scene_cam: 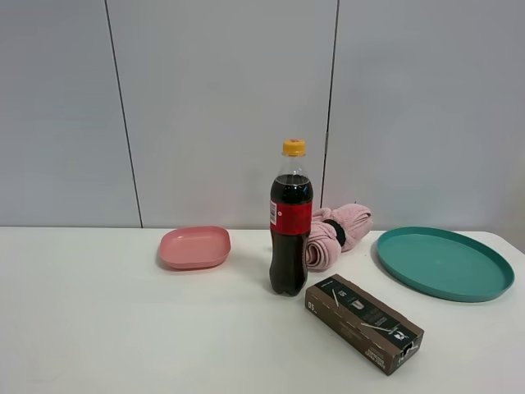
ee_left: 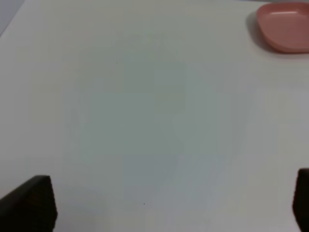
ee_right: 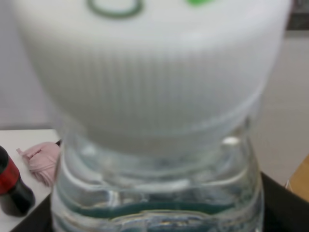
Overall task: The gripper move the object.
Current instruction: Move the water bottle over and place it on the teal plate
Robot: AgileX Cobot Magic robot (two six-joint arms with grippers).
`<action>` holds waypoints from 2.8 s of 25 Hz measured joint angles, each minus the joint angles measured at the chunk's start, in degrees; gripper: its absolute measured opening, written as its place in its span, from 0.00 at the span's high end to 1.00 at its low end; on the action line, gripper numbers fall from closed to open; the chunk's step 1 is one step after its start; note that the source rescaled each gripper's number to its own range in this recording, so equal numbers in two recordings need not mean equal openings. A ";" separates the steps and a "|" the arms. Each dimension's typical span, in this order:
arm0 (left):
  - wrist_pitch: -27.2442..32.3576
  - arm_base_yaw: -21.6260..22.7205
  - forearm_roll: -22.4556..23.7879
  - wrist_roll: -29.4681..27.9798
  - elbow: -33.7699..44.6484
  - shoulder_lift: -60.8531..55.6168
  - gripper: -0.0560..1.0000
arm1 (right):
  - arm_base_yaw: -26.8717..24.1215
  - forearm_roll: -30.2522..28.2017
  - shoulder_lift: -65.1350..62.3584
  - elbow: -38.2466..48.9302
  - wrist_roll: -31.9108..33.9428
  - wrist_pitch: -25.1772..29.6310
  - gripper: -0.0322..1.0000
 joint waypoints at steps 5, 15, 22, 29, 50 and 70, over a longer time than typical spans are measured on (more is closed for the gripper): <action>0.00 0.00 0.00 0.00 0.00 0.00 0.00 | 0.00 2.49 -8.26 10.82 -0.33 0.35 0.97; 0.00 0.00 0.00 0.00 0.00 0.00 0.00 | 0.00 -5.31 -16.71 25.52 4.51 -2.27 0.97; 0.00 0.00 0.00 0.00 0.00 0.00 0.00 | 0.00 -13.82 -16.59 30.12 14.26 -4.70 0.97; 0.00 0.00 0.00 0.00 0.00 0.00 0.00 | 0.00 -5.85 -11.68 30.94 13.70 -8.60 0.97; 0.00 0.00 0.00 0.00 0.00 0.00 0.00 | -3.09 8.40 16.52 30.96 6.06 -41.48 0.97; 0.00 0.00 0.00 0.00 0.00 0.00 0.00 | -11.79 -22.06 18.03 31.00 34.52 -38.73 0.97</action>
